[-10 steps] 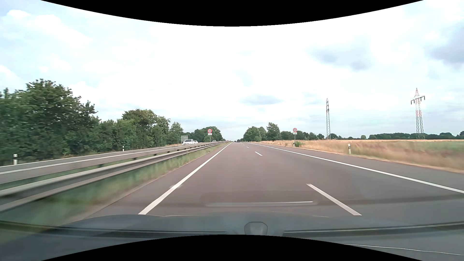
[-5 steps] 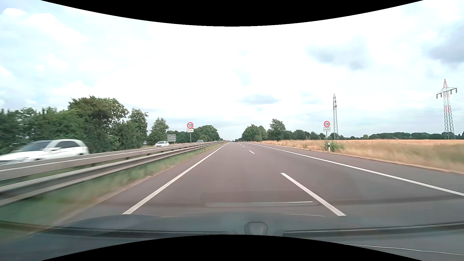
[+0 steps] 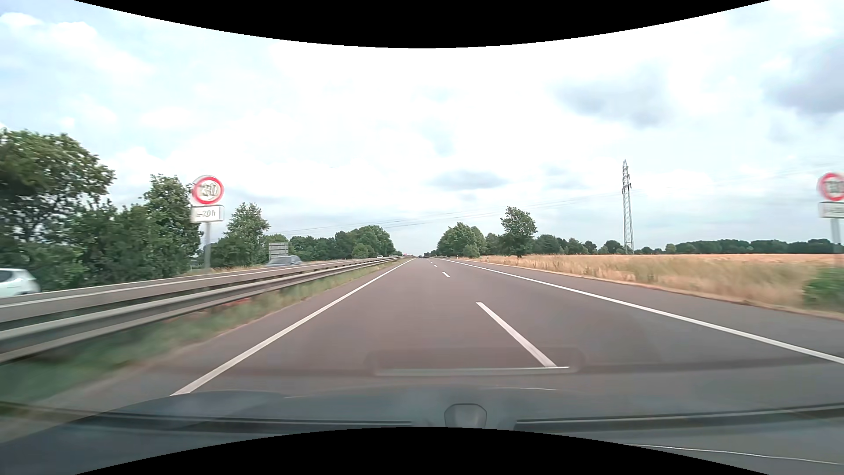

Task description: Follow the waypoints while adhering to traffic rules and regulations

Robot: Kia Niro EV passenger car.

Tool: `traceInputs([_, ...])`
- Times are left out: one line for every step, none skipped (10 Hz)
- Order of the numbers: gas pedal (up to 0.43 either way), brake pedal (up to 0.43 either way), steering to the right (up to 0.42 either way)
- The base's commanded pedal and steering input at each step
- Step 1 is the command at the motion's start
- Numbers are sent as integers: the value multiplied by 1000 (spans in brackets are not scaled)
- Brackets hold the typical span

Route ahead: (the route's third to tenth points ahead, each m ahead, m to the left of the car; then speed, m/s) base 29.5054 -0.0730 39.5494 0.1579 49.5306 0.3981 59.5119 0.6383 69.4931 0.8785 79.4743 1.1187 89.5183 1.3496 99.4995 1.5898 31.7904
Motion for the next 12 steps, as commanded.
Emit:
traceInputs([240,0,2])
traceInputs([240,0,1])
traceInputs([240,0,0])
traceInputs([240,0,-1])
traceInputs([240,0,-1])
traceInputs([240,0,-1])
traceInputs([240,0,-1])
traceInputs([240,0,-1])
traceInputs([240,0,-2])
traceInputs([240,0,-1])
traceInputs([240,0,-2])
traceInputs([240,0,-2])
